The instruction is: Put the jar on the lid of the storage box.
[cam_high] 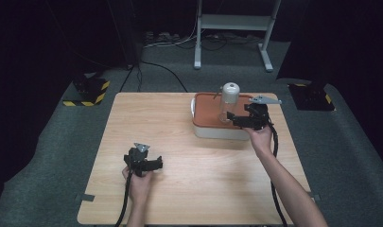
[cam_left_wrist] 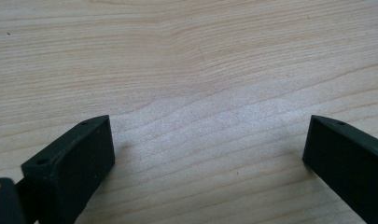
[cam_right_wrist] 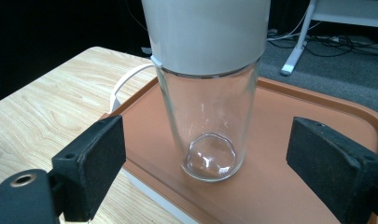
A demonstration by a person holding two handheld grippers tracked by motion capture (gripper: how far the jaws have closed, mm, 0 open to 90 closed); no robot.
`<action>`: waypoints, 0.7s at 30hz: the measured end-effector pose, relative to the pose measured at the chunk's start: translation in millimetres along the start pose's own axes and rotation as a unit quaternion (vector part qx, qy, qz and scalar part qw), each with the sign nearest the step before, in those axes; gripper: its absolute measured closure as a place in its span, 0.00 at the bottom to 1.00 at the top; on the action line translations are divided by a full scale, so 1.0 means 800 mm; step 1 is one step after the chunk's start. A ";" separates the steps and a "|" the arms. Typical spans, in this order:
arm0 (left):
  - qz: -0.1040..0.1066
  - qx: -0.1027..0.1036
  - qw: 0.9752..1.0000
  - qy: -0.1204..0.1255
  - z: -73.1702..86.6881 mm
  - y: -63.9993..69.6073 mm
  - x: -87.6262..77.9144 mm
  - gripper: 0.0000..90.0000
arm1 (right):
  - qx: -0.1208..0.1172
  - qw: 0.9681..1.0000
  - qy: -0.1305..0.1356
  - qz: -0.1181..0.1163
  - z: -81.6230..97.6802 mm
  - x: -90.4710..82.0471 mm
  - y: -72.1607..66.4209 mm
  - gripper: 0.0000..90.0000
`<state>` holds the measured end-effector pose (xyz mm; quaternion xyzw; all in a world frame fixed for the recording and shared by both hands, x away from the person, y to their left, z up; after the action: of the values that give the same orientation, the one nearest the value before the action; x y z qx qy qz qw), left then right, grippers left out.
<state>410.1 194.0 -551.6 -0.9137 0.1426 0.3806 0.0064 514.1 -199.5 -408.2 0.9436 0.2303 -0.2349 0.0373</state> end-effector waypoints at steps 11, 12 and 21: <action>0.000 0.000 1.000 0.000 0.000 0.000 0.000 0.02 | 0.004 1.000 0.003 0.000 0.007 -0.007 0.002 0.14; 0.000 0.000 1.000 0.000 0.000 0.000 0.000 0.02 | 0.006 1.000 0.002 0.000 0.007 -0.009 0.002 0.14; 0.000 0.000 1.000 0.000 0.000 0.000 0.000 0.02 | 0.011 1.000 0.000 0.002 0.016 -0.020 0.008 0.14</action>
<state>410.1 194.0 -551.5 -0.9136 0.1426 0.3807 0.0065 499.3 -214.2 -412.5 0.9445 0.2256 -0.2371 0.0272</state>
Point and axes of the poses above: each handheld gripper's, and its own axes: x roughly forward along the jaws, z roughly out of its underside, y roughly to its right, the point moved 1 cm from there along x, roughly forward along the jaws, and after that the axes turned 8 degrees about z, right-handed, at the moved point
